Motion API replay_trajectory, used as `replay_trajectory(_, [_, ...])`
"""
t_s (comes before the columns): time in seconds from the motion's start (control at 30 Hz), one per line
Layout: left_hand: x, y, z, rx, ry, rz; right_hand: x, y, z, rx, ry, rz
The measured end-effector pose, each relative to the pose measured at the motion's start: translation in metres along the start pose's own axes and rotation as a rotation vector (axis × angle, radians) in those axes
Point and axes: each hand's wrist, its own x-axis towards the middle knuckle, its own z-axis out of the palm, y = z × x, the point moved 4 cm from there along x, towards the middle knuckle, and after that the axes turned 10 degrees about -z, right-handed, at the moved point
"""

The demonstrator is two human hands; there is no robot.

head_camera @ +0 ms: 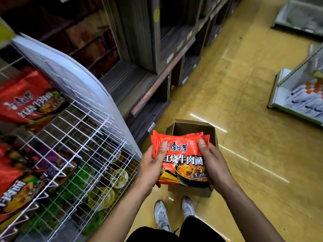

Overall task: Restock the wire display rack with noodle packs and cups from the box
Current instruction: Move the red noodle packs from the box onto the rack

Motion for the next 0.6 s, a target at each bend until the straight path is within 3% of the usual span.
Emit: replay_trajectory(0.6, [-0.032, 0.036, 0.000, -0.347, 0.416, 0.123, 0.072, -0.054, 0.039, -0.100, -0.477, -0.060])
